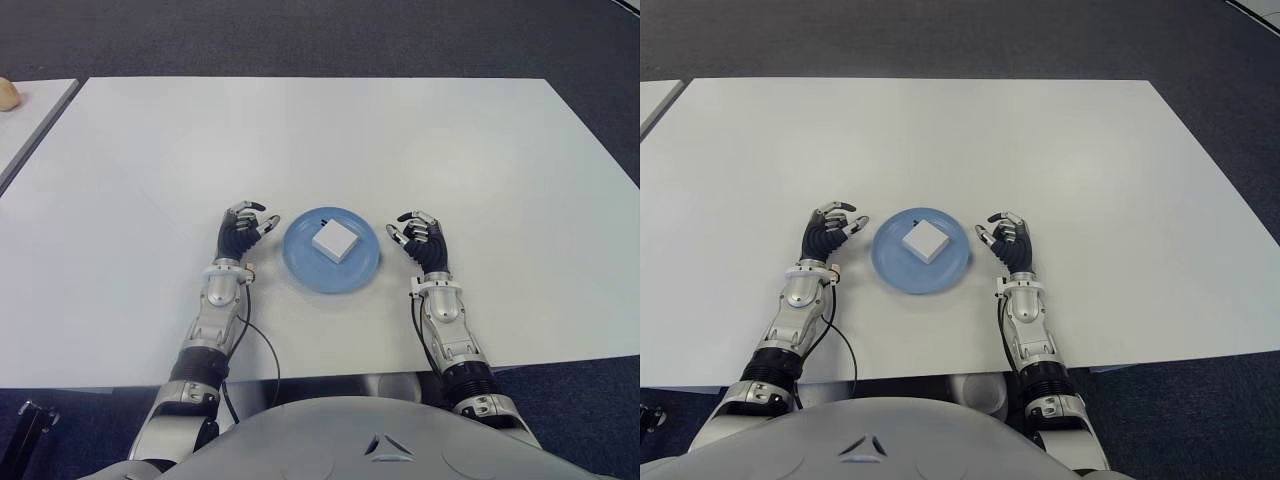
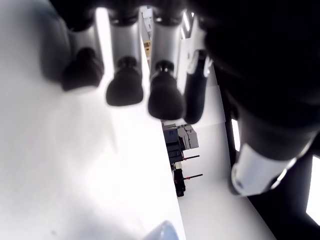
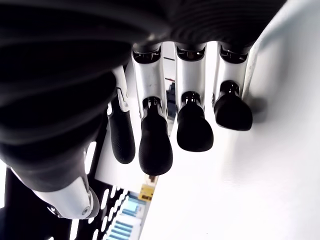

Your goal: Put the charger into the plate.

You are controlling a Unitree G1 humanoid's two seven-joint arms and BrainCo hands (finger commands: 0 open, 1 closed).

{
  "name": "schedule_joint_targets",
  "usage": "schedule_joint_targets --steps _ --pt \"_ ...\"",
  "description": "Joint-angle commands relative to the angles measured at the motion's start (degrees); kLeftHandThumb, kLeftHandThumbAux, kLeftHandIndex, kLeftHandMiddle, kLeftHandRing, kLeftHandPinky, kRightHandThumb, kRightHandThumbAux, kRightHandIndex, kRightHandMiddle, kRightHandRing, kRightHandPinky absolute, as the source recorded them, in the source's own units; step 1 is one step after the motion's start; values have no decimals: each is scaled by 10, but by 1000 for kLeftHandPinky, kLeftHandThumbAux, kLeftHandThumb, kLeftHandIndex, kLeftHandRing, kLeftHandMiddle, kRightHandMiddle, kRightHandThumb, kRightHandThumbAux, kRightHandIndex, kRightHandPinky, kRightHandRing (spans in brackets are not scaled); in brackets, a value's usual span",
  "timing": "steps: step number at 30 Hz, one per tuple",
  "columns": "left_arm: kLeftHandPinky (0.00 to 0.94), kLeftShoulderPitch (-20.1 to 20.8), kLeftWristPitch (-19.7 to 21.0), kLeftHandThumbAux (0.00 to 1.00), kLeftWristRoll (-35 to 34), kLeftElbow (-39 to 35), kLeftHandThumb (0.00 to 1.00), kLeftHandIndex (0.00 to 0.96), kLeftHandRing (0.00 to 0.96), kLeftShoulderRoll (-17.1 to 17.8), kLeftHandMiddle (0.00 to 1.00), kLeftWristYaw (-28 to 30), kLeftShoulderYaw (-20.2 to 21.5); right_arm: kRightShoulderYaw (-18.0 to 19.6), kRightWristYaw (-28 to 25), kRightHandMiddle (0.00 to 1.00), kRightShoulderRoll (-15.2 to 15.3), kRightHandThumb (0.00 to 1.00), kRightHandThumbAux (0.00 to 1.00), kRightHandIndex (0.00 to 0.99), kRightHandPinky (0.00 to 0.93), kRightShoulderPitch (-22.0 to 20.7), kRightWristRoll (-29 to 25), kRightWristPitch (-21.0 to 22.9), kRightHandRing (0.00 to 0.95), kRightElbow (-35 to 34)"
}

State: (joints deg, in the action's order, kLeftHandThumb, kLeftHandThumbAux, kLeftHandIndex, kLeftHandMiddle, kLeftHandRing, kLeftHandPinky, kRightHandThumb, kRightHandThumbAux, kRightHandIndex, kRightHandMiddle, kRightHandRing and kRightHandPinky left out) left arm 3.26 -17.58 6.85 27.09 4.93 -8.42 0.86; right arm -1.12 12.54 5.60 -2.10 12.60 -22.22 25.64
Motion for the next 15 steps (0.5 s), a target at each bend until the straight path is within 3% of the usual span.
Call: schedule_joint_targets --steps 1,15 --pt "831 -7 4 720 5 6 705 436 826 2 816 6 -4 0 3 757 0 701 732 435 798 3 1 1 780 6" --pt "835 -6 3 720 5 8 706 436 833 4 822 8 -4 -1 5 760 0 701 731 435 813 3 6 2 783 3"
